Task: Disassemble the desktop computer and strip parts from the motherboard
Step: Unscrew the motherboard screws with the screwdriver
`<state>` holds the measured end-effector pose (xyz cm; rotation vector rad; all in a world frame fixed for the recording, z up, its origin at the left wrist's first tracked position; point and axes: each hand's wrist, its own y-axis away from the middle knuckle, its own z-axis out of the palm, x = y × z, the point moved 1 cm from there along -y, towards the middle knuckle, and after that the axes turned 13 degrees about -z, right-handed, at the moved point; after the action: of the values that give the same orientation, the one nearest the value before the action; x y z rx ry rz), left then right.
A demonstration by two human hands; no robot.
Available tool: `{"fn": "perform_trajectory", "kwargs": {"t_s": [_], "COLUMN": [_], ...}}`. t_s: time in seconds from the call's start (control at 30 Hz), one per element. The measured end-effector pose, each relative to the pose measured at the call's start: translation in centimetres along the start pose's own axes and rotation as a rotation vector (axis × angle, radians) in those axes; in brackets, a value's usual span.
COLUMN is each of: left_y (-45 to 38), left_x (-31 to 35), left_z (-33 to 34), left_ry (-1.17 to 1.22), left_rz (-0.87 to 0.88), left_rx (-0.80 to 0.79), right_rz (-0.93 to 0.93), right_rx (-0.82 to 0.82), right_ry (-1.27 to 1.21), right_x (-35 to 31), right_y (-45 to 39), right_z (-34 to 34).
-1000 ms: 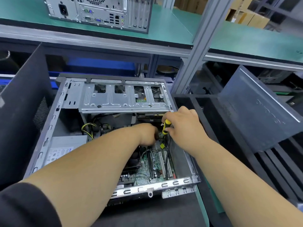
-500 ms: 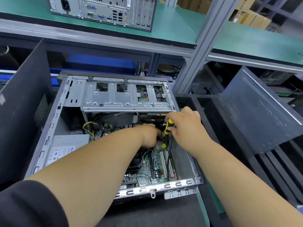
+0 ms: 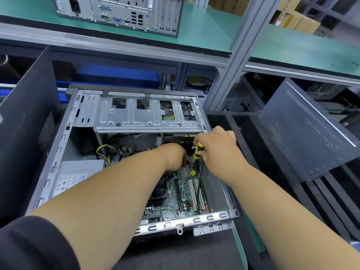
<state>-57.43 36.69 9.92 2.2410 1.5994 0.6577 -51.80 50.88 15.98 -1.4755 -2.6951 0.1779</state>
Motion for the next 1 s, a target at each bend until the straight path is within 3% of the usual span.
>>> {"fn": "perform_trajectory", "kwargs": {"t_s": [0.27,0.5,0.73,1.0], "left_y": [-0.2,-0.2,-0.4,-0.4], "left_x": [0.0,0.4,0.6,0.9], "left_z": [0.1,0.9,1.2,0.9], "left_ry": [-0.017,0.116,0.038,-0.039], "left_rz": [0.018,-0.009,-0.033,-0.04], "left_rx": [-0.024,-0.015,-0.126,-0.152], "right_rz": [0.013,0.003,0.011,-0.071], "right_rx": [0.024,-0.003,-0.014,-0.146], "right_ry": [-0.003,-0.036,-0.069,0.184], "right_x": [-0.1,-0.1,-0.1,0.0], "right_y": [0.1,-0.1,-0.3,-0.9], "right_z": [0.0,-0.1,-0.4,-0.1]}}
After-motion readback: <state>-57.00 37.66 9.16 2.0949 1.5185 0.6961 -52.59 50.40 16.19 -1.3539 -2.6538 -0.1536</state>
